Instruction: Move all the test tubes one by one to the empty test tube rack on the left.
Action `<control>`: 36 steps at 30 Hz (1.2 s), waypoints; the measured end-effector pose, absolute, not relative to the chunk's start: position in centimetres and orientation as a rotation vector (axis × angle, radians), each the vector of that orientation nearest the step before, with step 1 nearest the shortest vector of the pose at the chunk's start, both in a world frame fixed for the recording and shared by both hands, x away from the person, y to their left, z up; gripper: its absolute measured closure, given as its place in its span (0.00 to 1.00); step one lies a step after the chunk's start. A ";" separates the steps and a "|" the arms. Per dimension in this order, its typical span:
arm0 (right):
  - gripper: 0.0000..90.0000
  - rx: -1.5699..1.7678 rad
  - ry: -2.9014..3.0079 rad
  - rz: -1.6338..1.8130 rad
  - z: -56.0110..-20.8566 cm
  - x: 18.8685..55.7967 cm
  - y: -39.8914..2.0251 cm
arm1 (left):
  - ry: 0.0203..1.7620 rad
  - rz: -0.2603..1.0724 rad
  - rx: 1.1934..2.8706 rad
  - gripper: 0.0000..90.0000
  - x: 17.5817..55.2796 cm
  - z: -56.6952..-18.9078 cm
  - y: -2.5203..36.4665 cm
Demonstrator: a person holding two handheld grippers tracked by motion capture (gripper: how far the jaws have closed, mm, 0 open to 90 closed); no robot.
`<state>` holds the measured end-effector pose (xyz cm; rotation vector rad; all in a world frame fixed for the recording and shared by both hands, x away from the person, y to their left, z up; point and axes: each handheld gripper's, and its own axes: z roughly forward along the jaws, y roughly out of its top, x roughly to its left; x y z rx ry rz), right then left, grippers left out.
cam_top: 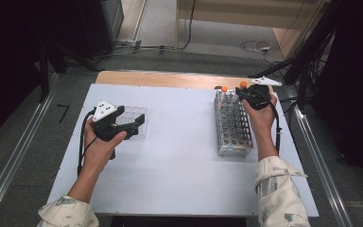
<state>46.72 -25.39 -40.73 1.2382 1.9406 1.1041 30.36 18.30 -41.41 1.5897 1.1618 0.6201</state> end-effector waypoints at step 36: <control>0.80 0.924 2.174 1.325 -38.3 38.9 -16.2 | 1.145 0.604 1.595 0.15 30.2 -41.3 18.0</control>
